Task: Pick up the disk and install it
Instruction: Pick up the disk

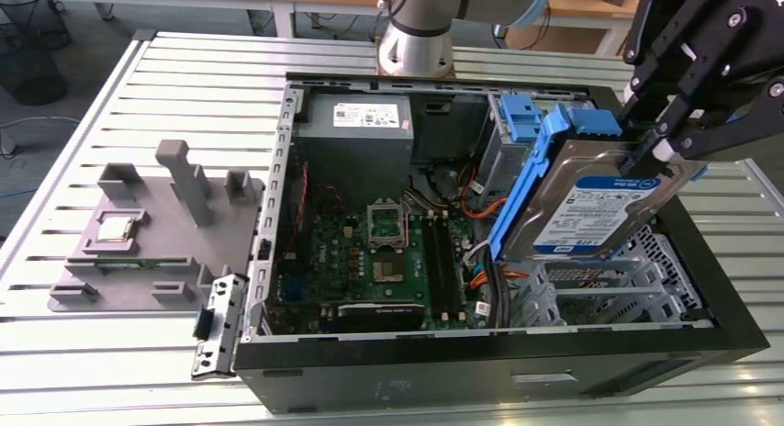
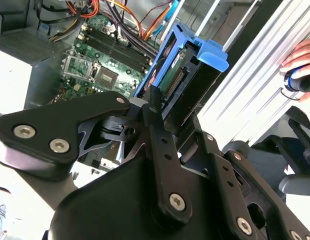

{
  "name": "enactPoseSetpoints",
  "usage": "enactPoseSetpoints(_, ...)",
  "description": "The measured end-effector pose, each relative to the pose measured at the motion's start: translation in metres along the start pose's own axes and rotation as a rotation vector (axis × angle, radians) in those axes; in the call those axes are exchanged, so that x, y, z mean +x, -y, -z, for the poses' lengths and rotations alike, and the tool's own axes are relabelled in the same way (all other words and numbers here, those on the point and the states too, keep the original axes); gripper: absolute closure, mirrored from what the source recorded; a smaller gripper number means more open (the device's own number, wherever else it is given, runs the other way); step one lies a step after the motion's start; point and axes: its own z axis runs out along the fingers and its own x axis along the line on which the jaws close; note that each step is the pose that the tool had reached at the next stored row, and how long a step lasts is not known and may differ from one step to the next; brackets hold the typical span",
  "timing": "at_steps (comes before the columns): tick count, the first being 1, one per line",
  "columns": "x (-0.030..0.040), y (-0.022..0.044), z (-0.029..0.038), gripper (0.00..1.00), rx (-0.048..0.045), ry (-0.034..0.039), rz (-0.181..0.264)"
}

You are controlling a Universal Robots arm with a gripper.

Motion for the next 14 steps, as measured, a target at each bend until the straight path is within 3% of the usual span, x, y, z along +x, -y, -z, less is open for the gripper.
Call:
enactPoseSetpoints(5,0.0006,0.0066,-0.0013,0.65,0.0,-0.0001,0.0)
enactPoseSetpoints(14,0.0029,0.0097,-0.0053,0.65,0.0001,-0.0003,-0.002)
